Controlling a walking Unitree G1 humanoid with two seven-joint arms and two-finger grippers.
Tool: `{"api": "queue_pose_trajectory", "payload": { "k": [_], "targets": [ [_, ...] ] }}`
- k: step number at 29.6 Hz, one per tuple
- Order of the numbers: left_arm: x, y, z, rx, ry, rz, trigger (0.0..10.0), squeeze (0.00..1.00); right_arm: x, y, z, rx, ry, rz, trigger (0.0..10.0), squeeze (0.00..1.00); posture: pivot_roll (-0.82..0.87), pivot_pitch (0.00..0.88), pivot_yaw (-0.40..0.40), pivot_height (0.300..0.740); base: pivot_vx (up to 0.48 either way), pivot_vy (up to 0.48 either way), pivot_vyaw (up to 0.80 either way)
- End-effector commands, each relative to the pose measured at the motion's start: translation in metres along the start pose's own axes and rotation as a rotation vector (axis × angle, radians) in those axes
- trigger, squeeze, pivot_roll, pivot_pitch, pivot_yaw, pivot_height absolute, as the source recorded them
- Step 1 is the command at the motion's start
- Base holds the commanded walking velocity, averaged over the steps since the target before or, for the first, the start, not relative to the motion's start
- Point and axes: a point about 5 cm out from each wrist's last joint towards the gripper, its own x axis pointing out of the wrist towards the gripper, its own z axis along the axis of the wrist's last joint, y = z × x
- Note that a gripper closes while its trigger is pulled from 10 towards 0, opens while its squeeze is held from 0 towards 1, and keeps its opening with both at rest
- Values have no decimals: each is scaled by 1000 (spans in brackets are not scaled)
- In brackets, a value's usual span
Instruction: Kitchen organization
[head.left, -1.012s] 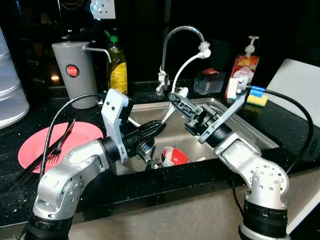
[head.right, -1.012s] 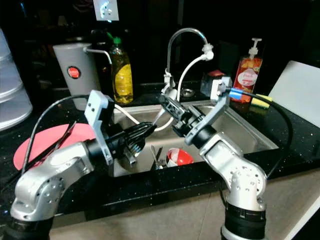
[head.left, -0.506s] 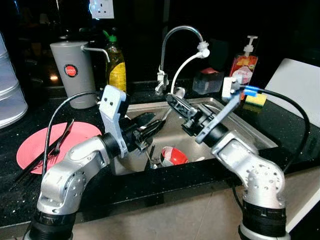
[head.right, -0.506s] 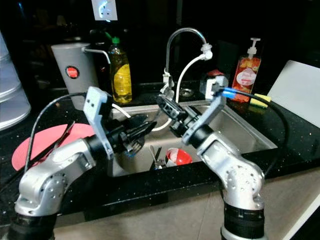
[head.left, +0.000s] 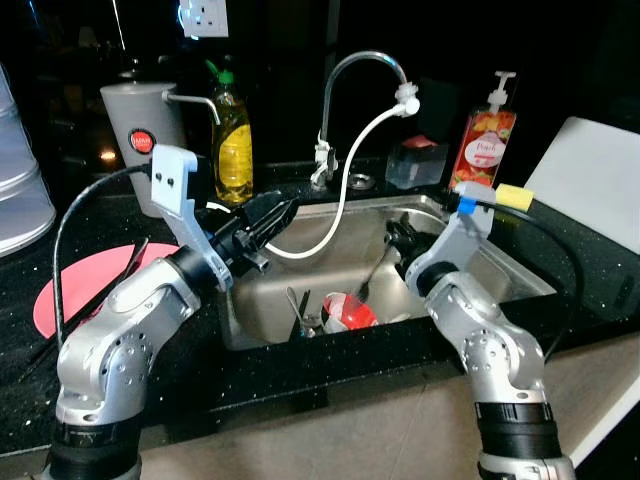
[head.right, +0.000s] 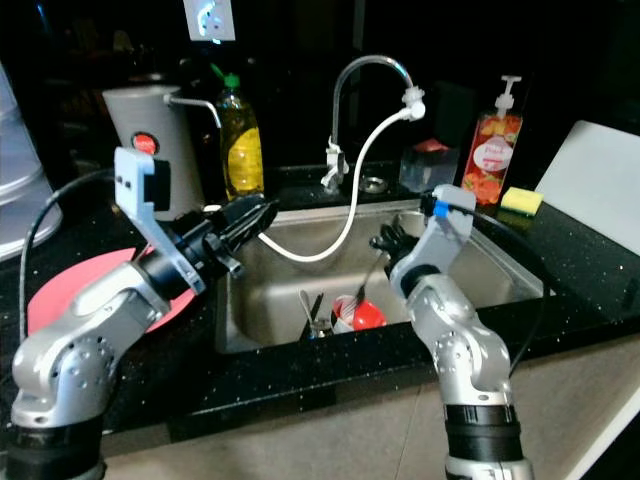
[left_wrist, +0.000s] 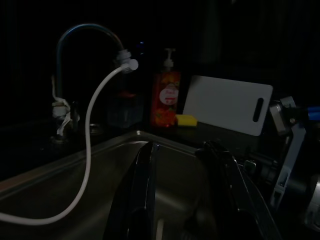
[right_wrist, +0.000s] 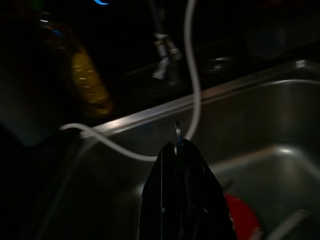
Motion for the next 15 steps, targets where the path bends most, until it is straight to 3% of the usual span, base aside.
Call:
{"api": "queue_pose_trajectory", "payload": {
  "k": [1,4,9,10,15],
  "targets": [
    [-1,2,-3,-1,4,19,10000,0,0,-1,-8,-14,18,-17,10000,0,-55,36,-26,740,0,0,0],
    [-2,5,-6,-4,13,59,10000,0,-3,-2,-28,-4,77,-16,10000,0,-56,35,-27,740,0,0,0],
    [-2,7,-8,-15,17,82,10000,0,-5,-5,-43,-1,109,-38,10000,0,-56,35,-28,740,0,0,0],
    [-2,7,-9,-16,19,87,10000,0,-5,-5,-46,2,112,-43,10000,1000,-56,35,-28,740,0,0,0],
    [-3,10,-11,-18,27,118,10000,0,-4,-3,-39,2,49,-30,10000,1000,-57,33,-27,740,0,0,0]
  ]
}}
